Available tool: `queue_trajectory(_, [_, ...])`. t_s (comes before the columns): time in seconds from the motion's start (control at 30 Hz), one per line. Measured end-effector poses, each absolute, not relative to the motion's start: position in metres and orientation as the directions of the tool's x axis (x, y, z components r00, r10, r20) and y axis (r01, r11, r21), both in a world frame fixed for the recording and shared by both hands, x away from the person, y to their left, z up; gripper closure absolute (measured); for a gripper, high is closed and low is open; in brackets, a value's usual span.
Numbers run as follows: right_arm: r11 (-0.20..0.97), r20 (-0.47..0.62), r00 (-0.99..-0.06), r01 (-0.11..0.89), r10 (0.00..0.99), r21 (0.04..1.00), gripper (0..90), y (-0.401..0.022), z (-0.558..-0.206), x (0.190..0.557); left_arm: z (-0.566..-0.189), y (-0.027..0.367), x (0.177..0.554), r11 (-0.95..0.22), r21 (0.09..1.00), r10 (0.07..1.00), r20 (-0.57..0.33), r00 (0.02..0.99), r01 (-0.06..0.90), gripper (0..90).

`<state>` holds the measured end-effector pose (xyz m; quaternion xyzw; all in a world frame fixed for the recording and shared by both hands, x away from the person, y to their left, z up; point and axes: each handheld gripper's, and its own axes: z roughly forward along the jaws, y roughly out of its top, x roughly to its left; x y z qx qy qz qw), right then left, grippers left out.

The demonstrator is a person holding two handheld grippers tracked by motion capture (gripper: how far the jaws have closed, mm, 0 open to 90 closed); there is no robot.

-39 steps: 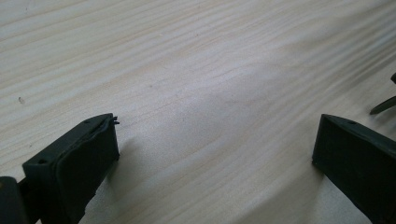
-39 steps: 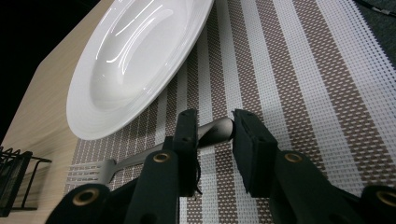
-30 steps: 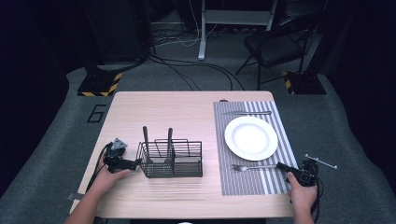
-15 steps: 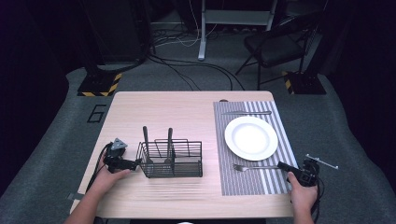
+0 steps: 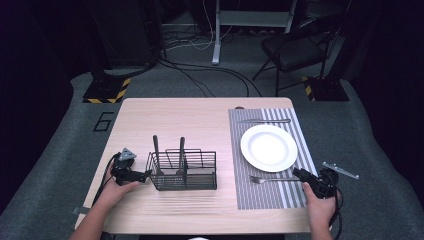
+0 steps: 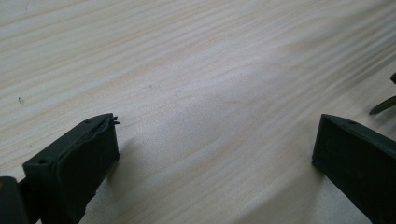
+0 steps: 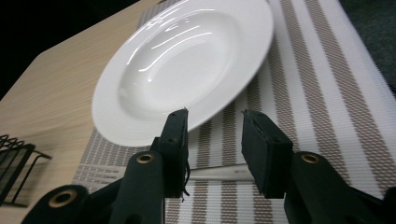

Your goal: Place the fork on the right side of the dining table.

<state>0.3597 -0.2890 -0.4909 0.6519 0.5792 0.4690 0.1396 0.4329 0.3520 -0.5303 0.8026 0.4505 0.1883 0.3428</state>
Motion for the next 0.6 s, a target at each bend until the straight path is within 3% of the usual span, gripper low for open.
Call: queue_trajectory(0.6, [-0.072,0.314,-0.316,0.593,0.895,0.802,56.1,-0.241,-0.469,0.359,-0.53,0.352,0.433,-0.363,0.72,0.851,-0.003,0.525,0.592,0.1])
